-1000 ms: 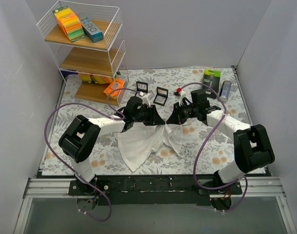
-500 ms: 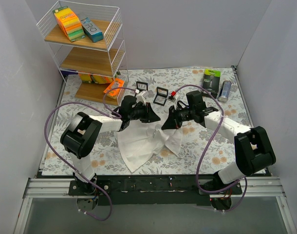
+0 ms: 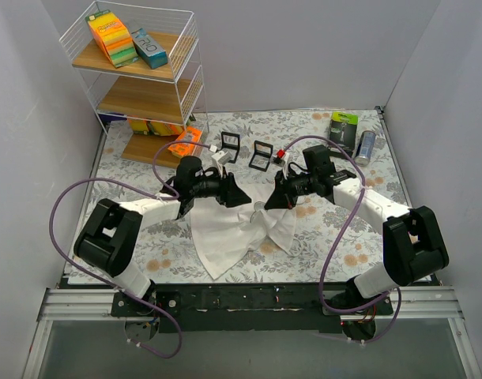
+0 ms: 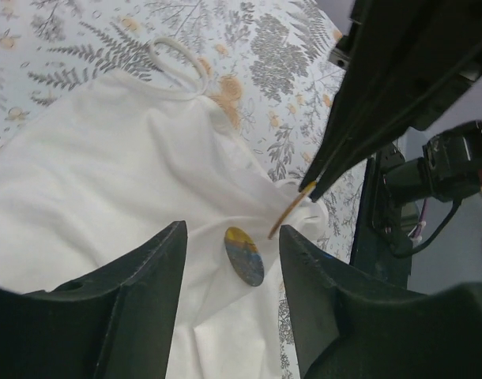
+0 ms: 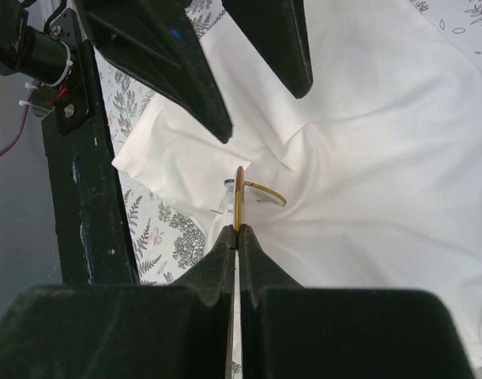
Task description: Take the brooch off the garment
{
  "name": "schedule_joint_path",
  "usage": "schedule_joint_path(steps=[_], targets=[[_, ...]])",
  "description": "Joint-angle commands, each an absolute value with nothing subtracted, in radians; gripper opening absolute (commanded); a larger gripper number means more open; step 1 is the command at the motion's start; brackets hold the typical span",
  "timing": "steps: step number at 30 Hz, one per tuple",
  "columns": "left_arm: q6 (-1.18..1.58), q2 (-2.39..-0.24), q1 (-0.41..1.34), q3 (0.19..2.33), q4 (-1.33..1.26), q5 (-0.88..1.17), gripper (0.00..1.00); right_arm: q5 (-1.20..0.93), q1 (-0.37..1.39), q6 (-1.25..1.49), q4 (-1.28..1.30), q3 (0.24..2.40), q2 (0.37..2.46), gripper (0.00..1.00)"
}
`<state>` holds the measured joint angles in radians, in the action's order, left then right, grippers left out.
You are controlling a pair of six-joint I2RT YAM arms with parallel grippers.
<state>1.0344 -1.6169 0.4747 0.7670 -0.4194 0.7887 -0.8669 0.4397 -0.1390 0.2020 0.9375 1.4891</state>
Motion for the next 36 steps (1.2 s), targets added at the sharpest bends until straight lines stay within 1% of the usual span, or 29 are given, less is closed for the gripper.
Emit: schedule_joint_path(steps=[1, 5, 10, 23, 24, 26, 28, 29, 32, 35, 36], targets=[[0.905, -1.572, 0.485, 0.762, -0.443, 0.916, 0.51, -0.882, 0.439, -0.238, 0.238, 0.991, 1.465, 0.01], [0.867, -1.611, 0.508, 0.795, -0.46, 0.95, 0.52, -0.891, 0.44, -0.252, 0.247, 1.002, 1.465, 0.01], [0.857, -1.64, 0.531, 0.811, -0.485, 0.96, 0.5, -0.894, 0.44, -0.252, 0.253, 1.005, 1.459, 0.01], [0.862, -1.654, 0.566, 0.825, -0.514, 0.945, 0.36, -0.899, 0.44, -0.255, 0.259, 0.996, 1.457, 0.01], [0.861, -1.655, 0.565, 0.827, -0.512, 0.953, 0.35, -0.9, 0.439, -0.253, 0.258, 0.996, 1.457, 0.01], [0.861, -1.66, 0.565, 0.833, -0.514, 0.963, 0.26, -0.899, 0.44, -0.252, 0.256, 0.997, 1.46, 0.01], [0.859, -1.663, 0.565, 0.838, -0.512, 0.977, 0.2, -0.896, 0.44, -0.255, 0.258, 0.996, 1.462, 0.01], [0.858, -1.664, 0.565, 0.844, -0.509, 0.98, 0.15, -0.894, 0.44, -0.255, 0.258, 0.996, 1.463, 0.01], [0.847, -1.664, 0.566, 0.848, -0.497, 0.992, 0.07, -0.891, 0.44, -0.253, 0.25, 0.996, 1.466, 0.01], [0.848, -1.667, 0.566, 0.851, -0.491, 1.003, 0.03, -0.887, 0.44, -0.247, 0.241, 0.996, 1.473, 0.01], [0.848, -1.666, 0.565, 0.853, -0.489, 1.005, 0.0, -0.884, 0.439, -0.245, 0.239, 0.997, 1.474, 0.01]])
